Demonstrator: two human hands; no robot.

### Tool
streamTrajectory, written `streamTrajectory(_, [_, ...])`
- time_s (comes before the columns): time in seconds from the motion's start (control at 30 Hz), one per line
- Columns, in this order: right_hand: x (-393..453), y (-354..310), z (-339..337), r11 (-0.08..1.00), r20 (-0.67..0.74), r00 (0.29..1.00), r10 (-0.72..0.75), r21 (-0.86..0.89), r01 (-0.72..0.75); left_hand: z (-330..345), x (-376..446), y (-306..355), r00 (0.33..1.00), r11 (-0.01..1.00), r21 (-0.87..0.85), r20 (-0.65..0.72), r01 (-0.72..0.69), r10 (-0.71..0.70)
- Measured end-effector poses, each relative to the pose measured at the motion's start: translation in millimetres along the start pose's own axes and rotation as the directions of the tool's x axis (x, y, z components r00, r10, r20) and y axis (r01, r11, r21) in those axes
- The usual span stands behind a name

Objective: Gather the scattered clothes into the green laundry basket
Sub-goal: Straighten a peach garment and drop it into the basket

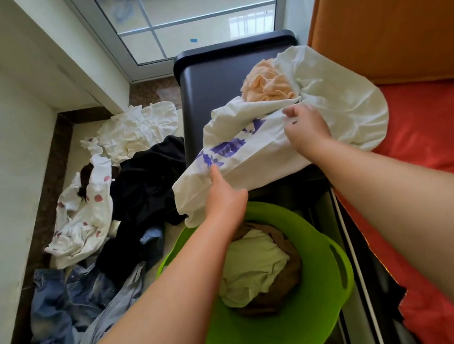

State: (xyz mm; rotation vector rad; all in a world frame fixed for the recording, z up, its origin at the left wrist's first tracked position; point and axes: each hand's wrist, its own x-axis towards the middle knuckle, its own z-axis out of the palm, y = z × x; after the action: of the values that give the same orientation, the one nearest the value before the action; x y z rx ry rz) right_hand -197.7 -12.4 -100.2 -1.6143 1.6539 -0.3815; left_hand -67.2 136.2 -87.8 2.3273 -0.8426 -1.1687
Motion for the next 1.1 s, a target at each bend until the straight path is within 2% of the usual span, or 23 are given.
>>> streamTrajectory(0.1, [33.9, -13.4, 1.8, 0.978, 0.053, 0.988, -0.147, -0.139, 0.153, 0.8, 21.6, 12.7, 0.999, 0.999, -0.002, 0.001, -0.052, 0.052])
streamTrajectory(0.2, [60.3, -19.5, 11.1, 0.975, 0.147, 0.982, -0.118, -0.172, 0.143, -2.9, 38.2, 23.5, 0.995, 0.995, -0.026, -0.027, -0.092, 0.091])
streamTrajectory(0.33, [82.2, -19.7, 20.2, 0.934, 0.200, 0.973, -0.114, -0.312, 0.174, -6.7, 45.8, 30.3, 0.989, 0.988, -0.065, -0.059, -0.142, 0.138])
streamTrajectory(0.37, [84.5, -18.9, 20.6, 0.946, 0.193, 0.973, -0.122, -0.273, 0.173, -7.1, 45.0, 28.5, 0.987, 0.986, -0.064, -0.053, -0.154, 0.150])
streamTrajectory(0.4, [84.6, -19.6, 18.6, 0.981, 0.182, 0.977, -0.113, -0.134, 0.138, -7.8, 42.5, 27.6, 0.986, 0.984, -0.066, -0.043, -0.163, 0.161])
streamTrajectory(0.43, [82.1, -21.8, 16.4, 0.991, 0.172, 0.981, -0.092, 0.109, 0.073, -9.2, 40.6, 25.7, 0.985, 0.983, -0.073, -0.036, -0.169, 0.167])
streamTrajectory(0.47, [76.5, -27.9, 12.8, 0.920, 0.175, 0.982, -0.068, 0.392, -0.006, -11.0, 38.5, 24.5, 0.986, 0.982, -0.085, -0.032, -0.168, 0.166])
streamTrajectory(0.5, [68.4, -36.1, 7.1, 0.749, 0.204, 0.976, -0.069, 0.657, -0.084, -13.0, 36.0, 25.5, 0.987, 0.982, -0.101, -0.029, -0.160, 0.158])
streamTrajectory(0.53, [60.5, -44.4, 1.3, 0.526, 0.245, 0.963, -0.111, 0.837, -0.153, -15.3, 33.8, 28.3, 0.990, 0.982, -0.130, -0.028, -0.138, 0.135])
streamTrajectory(0.57, [53.4, -53.3, -4.8, 0.330, 0.286, 0.943, -0.173, 0.919, -0.218, -18.5, 33.4, 31.3, 0.996, 0.978, -0.191, -0.028, -0.087, 0.083])
streamTrajectory(0.6, [46.6, -60.4, -9.4, 0.200, 0.330, 0.910, -0.252, 0.938, -0.284, -22.9, 35.2, 34.7, 1.000, 0.952, -0.307, -0.012, -0.010, 0.006])
streamTrajectory(0.67, [24.8, -80.3, -19.4, 0.092, 0.418, 0.775, -0.474, 0.899, -0.429, -38.6, 33.2, 44.8, 0.987, 0.795, -0.585, 0.100, 0.161, -0.126])
streamTrajectory(0.73, [-4.3, -94.7, -13.5, 0.140, 0.487, 0.637, -0.597, 0.846, -0.515, -58.7, 34.1, 48.1, 0.971, 0.584, -0.776, 0.207, 0.238, -0.120])
streamTrajectory(0.8, [-38.9, -101.0, 2.2, 0.265, 0.569, 0.461, -0.680, 0.778, -0.569, -78.8, 38.2, 42.5, 0.965, 0.394, -0.882, 0.256, 0.257, -0.056])
streamTrajectory(0.87, [-74.8, -102.2, 20.8, 0.437, 0.667, 0.211, -0.715, 0.661, -0.609, -99.6, 32.4, 30.9, 0.969, 0.332, -0.921, 0.238, 0.205, 0.062])
streamTrajectory(0.9, [-85.8, -97.8, 27.8, 0.540, 0.715, 0.096, -0.693, 0.602, -0.588, -106.1, 30.8, 27.4, 0.966, 0.360, -0.914, 0.236, 0.186, 0.101])
streamTrajectory(0.93, [-98.7, -96.9, 35.7, 0.640, 0.770, 0.022, -0.637, 0.545, -0.542, -118.1, 22.1, 23.3, 0.959, 0.411, -0.894, 0.251, 0.178, 0.130])
streamTrajectory(0.97, [-107.7, -96.1, 42.2, 0.722, 0.836, 0.014, -0.548, 0.481, -0.498, -127.5, 13.8, 20.6, 0.951, 0.456, -0.869, 0.279, 0.191, 0.133])
streamTrajectory(1.0, [-113.5, -94.7, 48.1, 0.777, 0.895, 0.068, -0.442, 0.419, -0.469, -134.8, 4.6, 20.0, 0.943, 0.455, -0.868, 0.297, 0.201, 0.150])
streamTrajectory(1.07, [-120.7, -94.1, 62.7, 0.782, 0.924, 0.287, -0.253, 0.370, -0.502, -152.0, -5.8, 11.1, 0.949, 0.380, -0.907, 0.262, 0.181, 0.173])
streamTrajectory(1.1, [-119.7, -92.7, 68.5, 0.729, 0.899, 0.396, -0.188, 0.398, -0.557, -158.9, -9.3, 6.2, 0.955, 0.359, -0.919, 0.237, 0.162, 0.177])
